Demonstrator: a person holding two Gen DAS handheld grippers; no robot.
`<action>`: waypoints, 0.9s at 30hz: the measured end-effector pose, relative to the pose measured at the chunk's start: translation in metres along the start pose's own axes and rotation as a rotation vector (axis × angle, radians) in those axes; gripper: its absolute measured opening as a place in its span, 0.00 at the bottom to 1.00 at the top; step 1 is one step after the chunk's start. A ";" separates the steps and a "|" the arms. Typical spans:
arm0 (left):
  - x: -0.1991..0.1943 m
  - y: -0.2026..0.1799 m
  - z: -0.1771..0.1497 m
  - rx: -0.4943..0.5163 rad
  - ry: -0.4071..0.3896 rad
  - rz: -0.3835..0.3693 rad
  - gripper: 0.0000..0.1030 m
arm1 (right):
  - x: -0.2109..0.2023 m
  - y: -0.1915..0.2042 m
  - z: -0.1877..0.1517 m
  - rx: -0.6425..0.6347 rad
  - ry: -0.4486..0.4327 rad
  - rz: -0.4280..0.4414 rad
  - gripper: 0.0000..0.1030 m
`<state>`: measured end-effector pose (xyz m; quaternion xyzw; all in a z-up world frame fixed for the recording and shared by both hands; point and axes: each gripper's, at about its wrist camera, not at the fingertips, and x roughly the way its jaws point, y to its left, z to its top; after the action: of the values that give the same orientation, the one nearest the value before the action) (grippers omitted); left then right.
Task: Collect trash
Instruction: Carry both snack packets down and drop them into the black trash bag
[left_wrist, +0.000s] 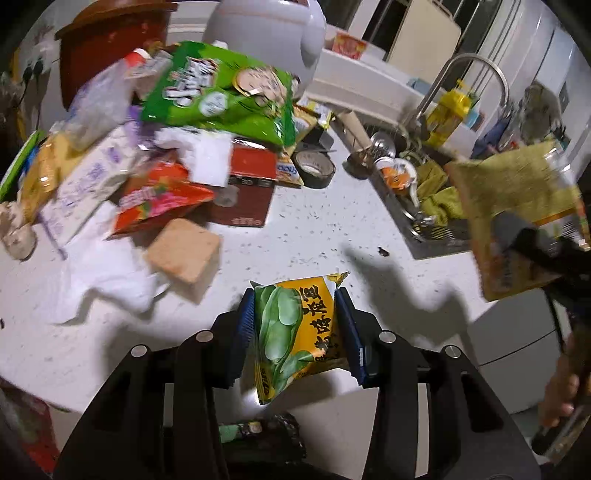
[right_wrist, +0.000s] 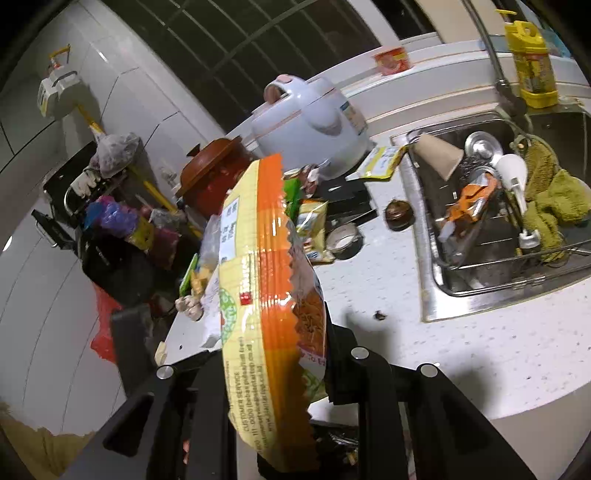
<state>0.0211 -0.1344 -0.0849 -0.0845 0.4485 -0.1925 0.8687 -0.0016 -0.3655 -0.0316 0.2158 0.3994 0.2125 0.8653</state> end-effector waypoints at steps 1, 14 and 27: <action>-0.009 0.005 -0.003 -0.010 -0.004 -0.015 0.41 | 0.001 0.005 -0.001 -0.011 0.009 0.010 0.21; -0.093 0.115 -0.119 -0.163 0.182 0.057 0.41 | 0.068 0.096 -0.112 -0.243 0.482 0.158 0.21; 0.044 0.216 -0.251 -0.286 0.498 0.206 0.72 | 0.239 0.051 -0.261 -0.358 0.851 -0.171 0.59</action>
<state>-0.1035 0.0507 -0.3330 -0.1101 0.6765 -0.0529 0.7263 -0.0750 -0.1413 -0.3008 -0.0769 0.6923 0.2753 0.6626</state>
